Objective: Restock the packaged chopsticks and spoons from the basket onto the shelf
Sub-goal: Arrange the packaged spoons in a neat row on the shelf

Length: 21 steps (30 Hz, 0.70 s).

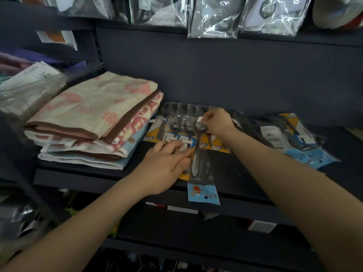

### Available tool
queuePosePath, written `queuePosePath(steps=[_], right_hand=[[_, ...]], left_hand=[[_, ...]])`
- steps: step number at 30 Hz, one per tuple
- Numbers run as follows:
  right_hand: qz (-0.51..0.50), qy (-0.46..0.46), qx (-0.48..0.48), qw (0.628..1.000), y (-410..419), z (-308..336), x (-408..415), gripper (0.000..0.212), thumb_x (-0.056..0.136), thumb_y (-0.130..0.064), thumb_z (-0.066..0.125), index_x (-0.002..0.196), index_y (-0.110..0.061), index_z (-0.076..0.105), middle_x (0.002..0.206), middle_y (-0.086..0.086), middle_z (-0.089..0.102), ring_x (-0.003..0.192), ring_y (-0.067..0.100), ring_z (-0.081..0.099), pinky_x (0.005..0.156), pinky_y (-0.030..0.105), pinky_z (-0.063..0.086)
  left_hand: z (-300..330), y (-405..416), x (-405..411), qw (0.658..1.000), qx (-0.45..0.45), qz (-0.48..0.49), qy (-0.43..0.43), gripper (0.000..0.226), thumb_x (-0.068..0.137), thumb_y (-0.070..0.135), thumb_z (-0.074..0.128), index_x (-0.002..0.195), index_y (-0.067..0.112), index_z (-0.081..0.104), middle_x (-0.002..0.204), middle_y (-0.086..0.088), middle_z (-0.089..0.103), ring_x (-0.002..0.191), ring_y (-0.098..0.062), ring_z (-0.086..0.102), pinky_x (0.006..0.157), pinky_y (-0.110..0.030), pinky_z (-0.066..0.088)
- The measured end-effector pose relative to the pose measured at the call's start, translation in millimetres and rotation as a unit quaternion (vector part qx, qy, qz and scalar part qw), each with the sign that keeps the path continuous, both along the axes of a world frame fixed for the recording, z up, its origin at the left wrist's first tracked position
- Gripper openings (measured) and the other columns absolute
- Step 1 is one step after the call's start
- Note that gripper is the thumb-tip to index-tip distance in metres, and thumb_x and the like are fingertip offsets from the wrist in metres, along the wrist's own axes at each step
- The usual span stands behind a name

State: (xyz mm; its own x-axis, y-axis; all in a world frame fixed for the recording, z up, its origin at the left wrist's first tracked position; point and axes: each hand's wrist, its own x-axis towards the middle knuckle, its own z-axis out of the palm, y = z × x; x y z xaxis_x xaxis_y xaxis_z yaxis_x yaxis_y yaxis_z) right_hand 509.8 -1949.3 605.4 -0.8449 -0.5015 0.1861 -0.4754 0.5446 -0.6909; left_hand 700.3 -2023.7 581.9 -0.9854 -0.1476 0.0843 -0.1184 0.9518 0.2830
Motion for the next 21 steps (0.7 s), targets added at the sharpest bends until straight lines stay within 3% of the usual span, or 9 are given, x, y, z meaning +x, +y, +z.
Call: queuePosePath(steps=[2,4,7,9,14,16,18,21], right_hand=[[0.007,0.041,0.009,0.999,8.8,4.5,-1.8,0.019,0.091,-0.017,0.055,0.096,-0.002,0.065,0.098,0.017,0.067,0.082,0.024,0.057,0.076,0.034,0.050],[-0.001,0.101,0.049,0.994,27.8,12.8,-12.1,0.022,0.090,-0.017,0.054,0.103,-0.004,0.064,0.107,0.016,0.067,0.092,0.029,0.060,0.076,0.030,0.046],[-0.023,0.164,0.202,0.965,67.3,24.0,-35.1,0.033,0.089,-0.026,0.054,0.114,-0.004,0.058,0.120,0.021,0.059,0.111,0.037,0.055,0.089,0.038,0.045],[-0.012,0.146,0.293,0.945,87.7,25.7,-44.2,0.045,0.087,-0.036,0.058,0.116,-0.002,0.055,0.121,0.022,0.058,0.112,0.037,0.054,0.090,0.038,0.043],[0.051,0.094,0.314,0.943,100.4,21.4,-55.4,0.035,0.084,-0.027,0.064,0.090,0.007,0.065,0.097,0.024,0.065,0.092,0.035,0.061,0.072,0.034,0.043],[0.062,0.079,0.311,0.945,99.0,22.1,-57.0,0.028,0.084,-0.019,0.063,0.073,0.007,0.059,0.079,0.023,0.057,0.077,0.032,0.057,0.064,0.032,0.041],[0.063,0.065,0.306,0.948,98.0,22.8,-57.7,0.022,0.083,-0.016,0.063,0.071,0.002,0.056,0.075,0.017,0.053,0.073,0.027,0.053,0.064,0.031,0.039],[0.055,0.042,0.302,0.951,101.6,25.1,-58.2,0.036,0.083,-0.022,0.065,0.058,-0.006,0.044,0.063,0.009,0.047,0.058,0.021,0.046,0.053,0.030,0.035]], left_hand=[[2.5,-0.8,-1.0,1.000,0.020,0.003,0.003,0.047,0.097,0.043,0.021,0.142,0.035,0.026,0.149,0.012,0.022,0.133,-0.013,0.013,0.110,-0.032,0.016],[5.2,-2.3,-0.7,0.999,0.040,0.006,0.022,0.054,0.093,0.054,0.019,0.142,0.034,0.027,0.147,0.013,0.026,0.134,-0.012,0.014,0.110,-0.030,0.016],[13.4,1.6,-2.0,0.995,0.063,-0.017,0.078,0.077,0.075,0.068,0.011,0.138,0.032,0.036,0.143,0.013,0.034,0.134,-0.009,0.019,0.106,-0.022,0.016],[20.6,7.7,-5.7,0.992,0.079,-0.025,0.090,0.075,0.075,0.067,0.015,0.134,0.031,0.044,0.140,0.013,0.037,0.133,-0.008,0.021,0.103,-0.019,0.015],[32.4,28.6,-15.5,0.995,0.042,-0.090,0.016,0.043,0.091,0.051,0.037,0.130,0.036,0.047,0.145,0.014,0.031,0.134,-0.005,0.021,0.103,-0.019,0.017],[36.8,35.5,-21.1,0.995,0.035,-0.093,-0.012,0.040,0.092,0.043,0.040,0.131,0.035,0.046,0.146,0.015,0.029,0.135,-0.003,0.019,0.107,-0.019,0.018],[43.3,41.6,-27.7,0.996,0.027,-0.089,-0.018,0.041,0.092,0.043,0.041,0.131,0.034,0.047,0.145,0.014,0.031,0.135,-0.003,0.022,0.110,-0.022,0.020],[54.3,51.1,-38.3,0.995,0.027,-0.091,-0.020,0.039,0.092,0.042,0.042,0.129,0.031,0.049,0.139,0.013,0.040,0.130,-0.003,0.032,0.110,-0.025,0.028]])
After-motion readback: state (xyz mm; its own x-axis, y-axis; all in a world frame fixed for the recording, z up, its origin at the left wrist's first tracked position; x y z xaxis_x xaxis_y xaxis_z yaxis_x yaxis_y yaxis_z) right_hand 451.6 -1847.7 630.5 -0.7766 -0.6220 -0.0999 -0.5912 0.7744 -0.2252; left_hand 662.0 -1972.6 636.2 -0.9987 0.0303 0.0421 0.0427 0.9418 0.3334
